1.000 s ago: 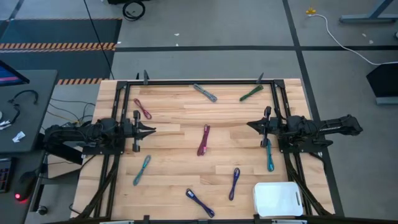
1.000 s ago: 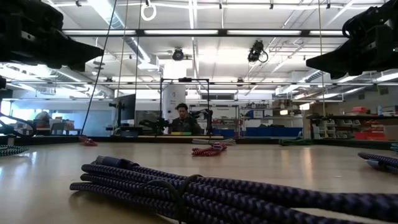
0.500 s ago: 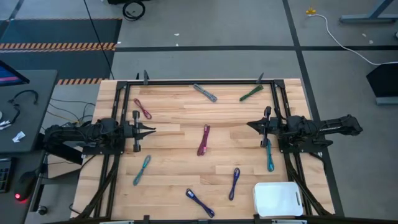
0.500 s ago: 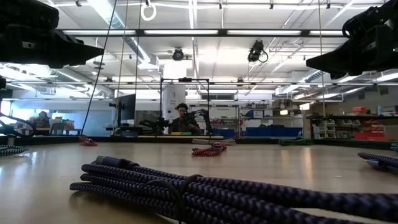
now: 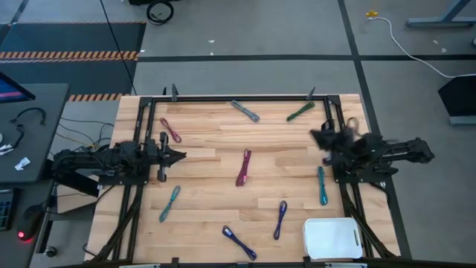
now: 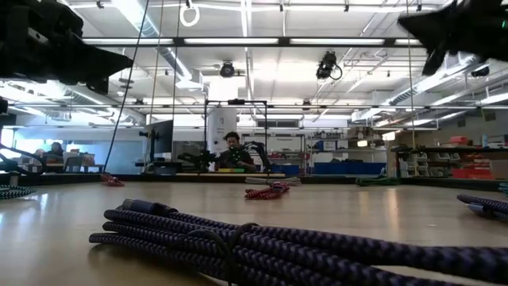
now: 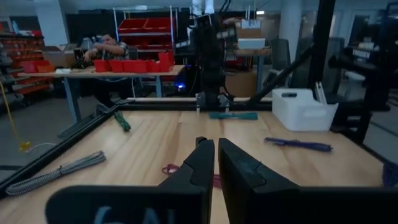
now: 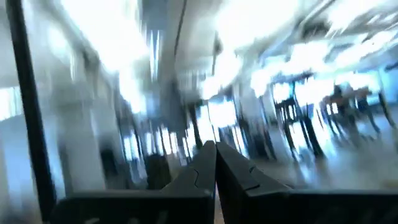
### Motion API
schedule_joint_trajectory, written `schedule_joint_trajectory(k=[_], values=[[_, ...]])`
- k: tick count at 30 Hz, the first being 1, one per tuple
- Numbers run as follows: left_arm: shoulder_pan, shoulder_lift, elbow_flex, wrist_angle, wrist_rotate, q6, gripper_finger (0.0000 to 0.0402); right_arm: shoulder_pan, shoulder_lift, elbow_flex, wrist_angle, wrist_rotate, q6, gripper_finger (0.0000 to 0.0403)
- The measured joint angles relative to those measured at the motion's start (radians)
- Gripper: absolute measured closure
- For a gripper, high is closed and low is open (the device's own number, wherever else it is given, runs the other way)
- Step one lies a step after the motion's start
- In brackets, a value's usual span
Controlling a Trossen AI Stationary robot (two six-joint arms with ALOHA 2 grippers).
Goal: Pick and place USB-C Cables
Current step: Put the white and black USB cable into the white bin
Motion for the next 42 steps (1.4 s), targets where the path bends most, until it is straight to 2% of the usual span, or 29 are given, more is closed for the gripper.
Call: schedule_joint_trajectory(k=[3, 6, 11, 13, 18, 23, 27, 30, 33, 36, 39, 42], values=[[0.000, 0.000, 0.000, 0.003, 0.000, 0.004, 0.0371, -0.007, 0.000, 0.001, 0.256, 0.102, 0.111, 0.0392], [0.000, 0.000, 0.000, 0.003, 0.000, 0.006, 0.0367, -0.008, 0.000, 0.027, 0.351, 0.257, 0.167, 0.0392], [0.000, 0.000, 0.000, 0.005, 0.000, 0.006, 0.0369, -0.008, 0.037, 0.144, 0.184, 0.364, 0.173, 0.0395], [0.000, 0.000, 0.000, 0.005, 0.000, 0.006, 0.0371, -0.008, 0.077, 0.202, 0.099, 0.447, 0.245, 0.0397], [0.000, 0.000, 0.000, 0.002, 0.000, 0.007, 0.0371, -0.008, 0.250, 0.334, -0.113, 0.458, 0.453, 0.0397], [0.000, 0.000, 0.000, -0.003, -0.008, 0.007, 0.0364, -0.008, 0.510, 0.454, -0.127, 0.322, 0.596, 0.0397], [0.000, 0.000, 0.000, -0.004, -0.008, 0.008, 0.0364, -0.025, 0.727, 0.617, -0.209, 0.206, 0.605, 0.0397], [0.000, 0.000, 0.000, -0.004, -0.008, 0.008, 0.0368, -0.089, 0.869, 0.798, -0.440, 0.104, 0.607, 0.0397], [0.000, 0.000, 0.000, -0.004, -0.008, 0.008, 0.0371, -0.197, 1.016, 1.005, -0.782, -0.071, 0.593, 0.0398], [0.000, 0.000, 0.000, -0.004, -0.008, 0.007, 0.0370, -0.316, 1.168, 1.175, -1.062, -0.229, 0.510, 0.0395], [0.000, 0.000, 0.000, -0.004, -0.008, 0.007, 0.0366, -0.417, 1.314, 1.288, -1.198, -0.333, 0.392, 0.0382], [0.000, 0.000, 0.000, -0.004, -0.008, 0.006, 0.0363, -0.494, 1.444, 1.356, -1.224, -0.404, 0.248, 0.0356]])
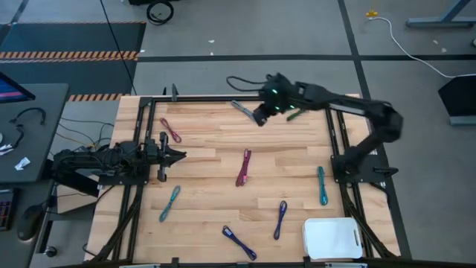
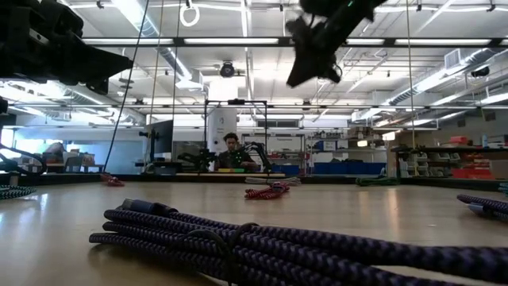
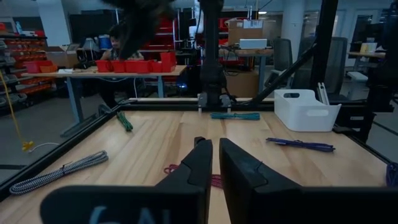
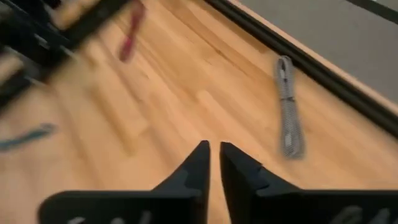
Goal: Pick and place USB-C Cables
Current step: Put the white and black USB cable into the white bin
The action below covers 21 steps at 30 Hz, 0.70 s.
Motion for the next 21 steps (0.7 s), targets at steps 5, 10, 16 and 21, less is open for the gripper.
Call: schedule_joint_trajectory(k=[5, 10, 16, 21], values=[[0.000, 0.000, 0.000, 0.000, 0.000, 0.000, 0.0368, -0.089, 0.197, 0.086, 0.001, 0.004, -0.153, 0.0293], [0.000, 0.000, 0.000, 0.000, 0.000, 0.000, 0.0374, -0.143, 0.375, 0.150, 0.007, 0.015, -0.199, 0.0235], [0.000, 0.000, 0.000, 0.003, 0.000, -0.005, 0.0366, -0.159, 0.521, 0.192, 0.009, 0.026, -0.243, 0.0192], [0.000, 0.000, 0.000, 0.006, 0.000, -0.009, 0.0363, -0.170, 0.587, 0.195, 0.008, 0.038, -0.256, 0.0182]])
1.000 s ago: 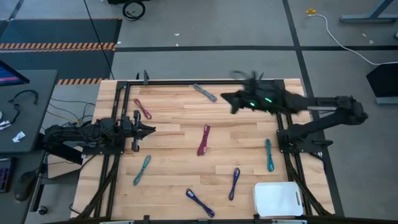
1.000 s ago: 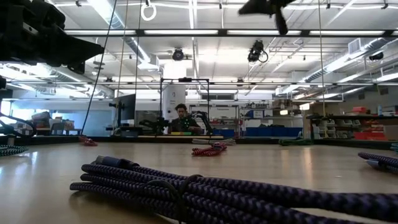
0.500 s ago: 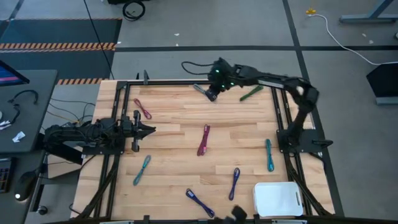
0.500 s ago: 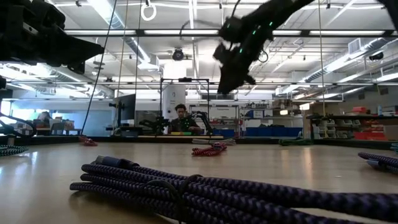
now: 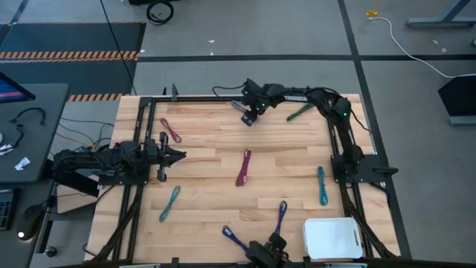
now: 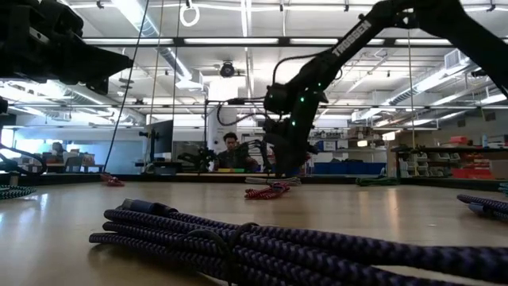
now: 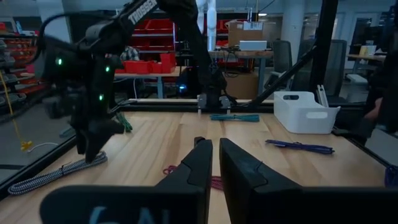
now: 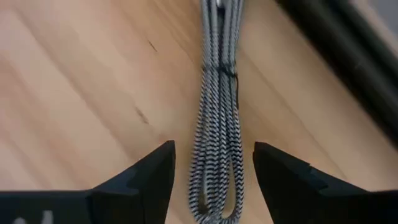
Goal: Pick and place USB-C Cables
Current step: Put the white and black USB cable into the white bin
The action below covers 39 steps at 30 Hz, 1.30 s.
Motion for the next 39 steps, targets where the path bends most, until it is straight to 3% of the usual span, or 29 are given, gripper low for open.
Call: schedule_joint_trajectory(k=[8, 11, 17, 22, 32, 39], values=[[0.000, 0.000, 0.000, 0.002, 0.000, -0.097, 0.0371, -0.003, 0.040, 0.004, 0.005, -0.006, -0.083, 0.0206], [0.000, 0.000, 0.000, 0.002, 0.000, -0.103, 0.0370, -0.002, 0.040, 0.001, 0.008, -0.005, -0.105, 0.0249], [0.000, 0.000, 0.000, 0.002, 0.000, -0.104, 0.0363, -0.011, 0.039, 0.001, -0.024, -0.009, -0.111, 0.0372], [0.000, 0.000, 0.000, 0.005, 0.000, -0.104, 0.0366, 0.001, -0.023, -0.012, -0.073, 0.053, -0.089, 0.0375], [0.000, 0.000, 0.000, 0.024, 0.000, -0.104, 0.0367, 0.199, -0.468, -0.006, -0.312, 0.076, -0.080, 0.0386], [0.000, 0.000, 0.000, 0.024, 0.000, -0.077, 0.0364, 0.454, -0.758, -0.006, -0.557, -0.033, 0.100, 0.0386]])
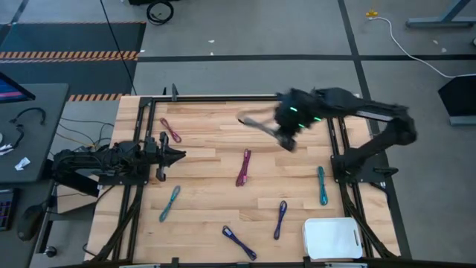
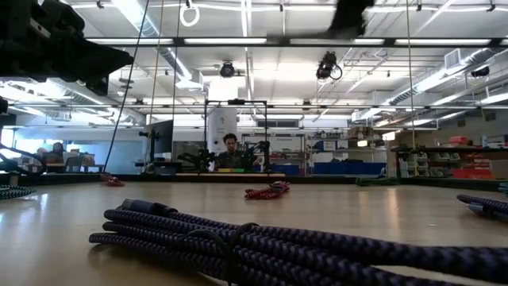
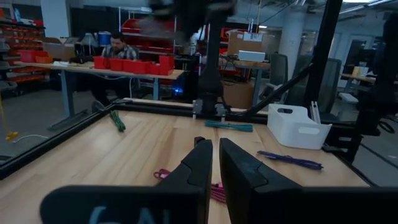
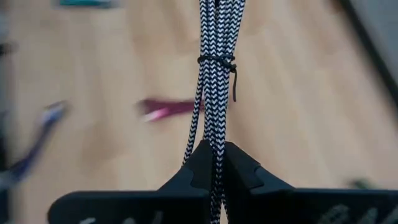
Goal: Pick and place USB-C Cables
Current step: Put the white and black USB cable into the white bin
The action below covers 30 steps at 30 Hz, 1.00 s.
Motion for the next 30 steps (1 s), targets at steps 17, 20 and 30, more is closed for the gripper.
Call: schedule_joint_trajectory(k=[17, 20, 30], values=[[0.000, 0.000, 0.000, -0.001, -0.002, 0.062, 0.0363, 0.947, -0.126, -0.123, -0.273, -0.240, 0.701, 0.0384], [0.000, 0.000, 0.000, -0.001, -0.003, 0.062, 0.0366, 1.068, -0.126, -0.226, -0.226, -0.307, 0.806, 0.0384], [0.000, 0.000, 0.000, -0.001, -0.003, 0.061, 0.0368, 1.138, -0.126, -0.560, 0.220, -0.398, 0.941, 0.0384]])
